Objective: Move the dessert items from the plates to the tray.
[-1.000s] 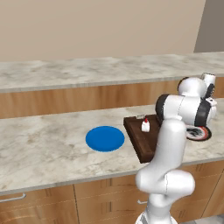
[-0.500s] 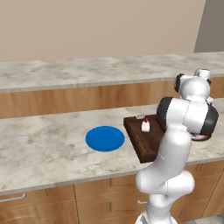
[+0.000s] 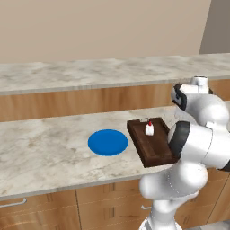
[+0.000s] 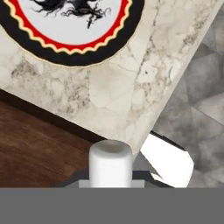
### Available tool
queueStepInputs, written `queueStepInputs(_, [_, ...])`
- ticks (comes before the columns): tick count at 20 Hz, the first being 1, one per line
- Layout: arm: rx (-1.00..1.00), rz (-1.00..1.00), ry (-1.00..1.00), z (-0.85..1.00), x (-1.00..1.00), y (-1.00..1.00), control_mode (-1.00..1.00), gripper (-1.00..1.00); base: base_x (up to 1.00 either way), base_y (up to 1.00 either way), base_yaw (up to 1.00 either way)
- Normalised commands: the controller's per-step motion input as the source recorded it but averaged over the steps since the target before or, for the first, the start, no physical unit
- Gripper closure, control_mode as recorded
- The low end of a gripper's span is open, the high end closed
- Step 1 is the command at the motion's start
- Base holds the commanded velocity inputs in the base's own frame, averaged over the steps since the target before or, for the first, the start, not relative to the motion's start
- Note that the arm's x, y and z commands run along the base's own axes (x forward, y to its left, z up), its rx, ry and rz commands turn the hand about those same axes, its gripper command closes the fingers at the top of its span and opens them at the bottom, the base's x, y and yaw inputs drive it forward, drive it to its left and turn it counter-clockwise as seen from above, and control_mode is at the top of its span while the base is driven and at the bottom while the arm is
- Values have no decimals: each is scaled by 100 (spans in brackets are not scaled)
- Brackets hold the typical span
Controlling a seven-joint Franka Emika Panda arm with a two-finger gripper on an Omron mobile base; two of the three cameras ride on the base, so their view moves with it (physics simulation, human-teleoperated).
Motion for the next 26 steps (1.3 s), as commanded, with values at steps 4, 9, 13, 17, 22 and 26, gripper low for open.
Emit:
queueStepInputs(4, [-1, 0, 0, 8, -35, 76, -100, 100, 0, 0, 0])
queueStepInputs(9, [0, 4, 4, 15, -1, 54, -100, 100, 0, 0, 0])
queueStepInputs(13, [0, 10, 8, 1, 5, 35, -100, 100, 0, 0, 0])
queueStepInputs(17, [1, 12, 3, -3, 30, 12, -100, 100, 0, 0, 0])
queueStepInputs(22, [7, 6, 1, -15, 62, 0, -100, 100, 0, 0, 0])
queueStepInputs(26, [17, 3, 0, -29, 57, 0, -100, 100, 0, 0, 0])
